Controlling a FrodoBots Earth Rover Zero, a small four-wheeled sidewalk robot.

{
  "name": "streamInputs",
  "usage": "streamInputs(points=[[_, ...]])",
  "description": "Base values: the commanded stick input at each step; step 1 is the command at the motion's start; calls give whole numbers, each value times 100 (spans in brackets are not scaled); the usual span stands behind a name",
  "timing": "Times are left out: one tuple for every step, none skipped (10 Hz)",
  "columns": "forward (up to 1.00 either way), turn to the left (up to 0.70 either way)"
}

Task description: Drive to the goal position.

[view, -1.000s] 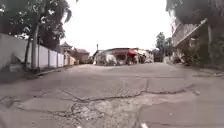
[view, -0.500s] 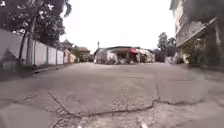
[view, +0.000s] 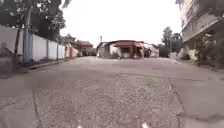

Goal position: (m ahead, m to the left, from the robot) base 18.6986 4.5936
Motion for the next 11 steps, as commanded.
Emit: streamInputs(points=[[100, 5], [100, 27], [100, 23], [100, 0], [100, 0], [100, 0], [100, 0], [100, 0], [100, 0], [100, 0], [100, 0]])
